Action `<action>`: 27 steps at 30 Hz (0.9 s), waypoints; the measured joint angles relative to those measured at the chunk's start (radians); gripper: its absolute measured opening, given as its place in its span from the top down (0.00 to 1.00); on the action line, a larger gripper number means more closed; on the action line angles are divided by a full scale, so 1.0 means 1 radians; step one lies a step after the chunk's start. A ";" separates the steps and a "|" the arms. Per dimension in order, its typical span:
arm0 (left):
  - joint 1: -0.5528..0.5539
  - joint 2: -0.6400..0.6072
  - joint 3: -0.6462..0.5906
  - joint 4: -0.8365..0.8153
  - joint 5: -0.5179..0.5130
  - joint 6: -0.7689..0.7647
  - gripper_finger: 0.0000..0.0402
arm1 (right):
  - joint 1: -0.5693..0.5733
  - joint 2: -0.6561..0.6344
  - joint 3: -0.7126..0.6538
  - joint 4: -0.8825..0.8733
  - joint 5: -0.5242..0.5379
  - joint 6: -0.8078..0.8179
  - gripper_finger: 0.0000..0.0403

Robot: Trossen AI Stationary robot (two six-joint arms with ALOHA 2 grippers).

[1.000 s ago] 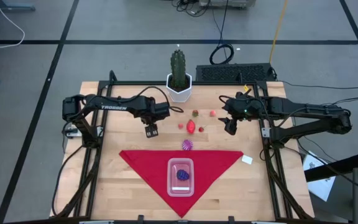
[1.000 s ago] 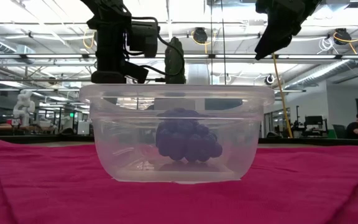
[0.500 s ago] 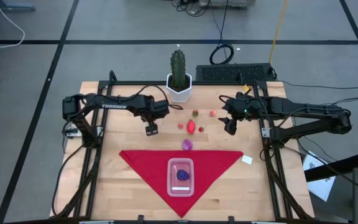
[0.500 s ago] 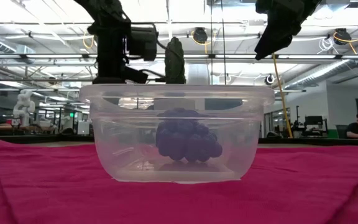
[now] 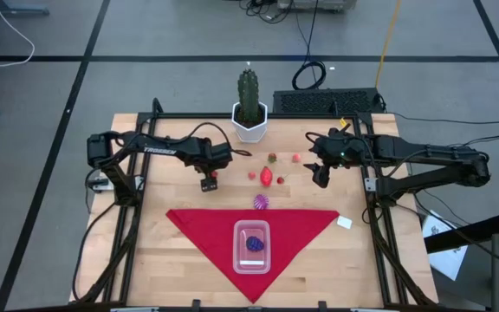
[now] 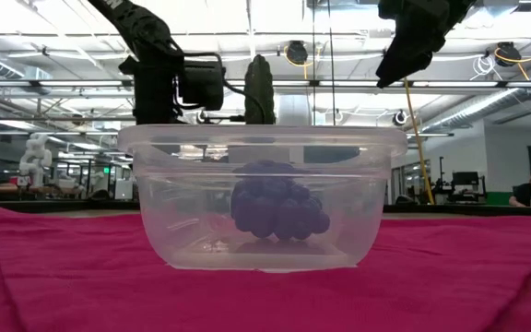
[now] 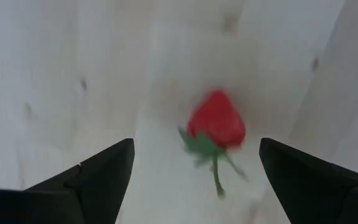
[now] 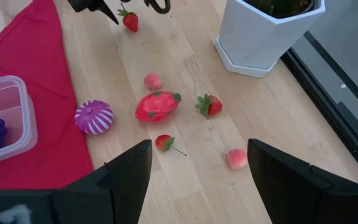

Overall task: Pick and placing Produce into tupperware
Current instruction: Put the left strawberry into the transparent bin

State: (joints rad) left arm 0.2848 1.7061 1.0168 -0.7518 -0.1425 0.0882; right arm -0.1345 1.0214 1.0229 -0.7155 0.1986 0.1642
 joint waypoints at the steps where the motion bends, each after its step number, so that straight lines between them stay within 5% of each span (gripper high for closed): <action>1: 0.000 0.000 0.000 0.005 -0.002 0.006 0.12 | 0.000 0.000 0.000 0.003 0.000 0.000 0.37; 27: 0.023 0.000 0.026 0.004 0.034 0.101 0.12 | 0.000 0.000 0.000 0.006 0.000 0.004 0.37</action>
State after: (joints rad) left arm 0.3083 1.7058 1.0427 -0.7481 -0.1081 0.1888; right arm -0.1345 1.0214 1.0229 -0.7097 0.1989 0.1680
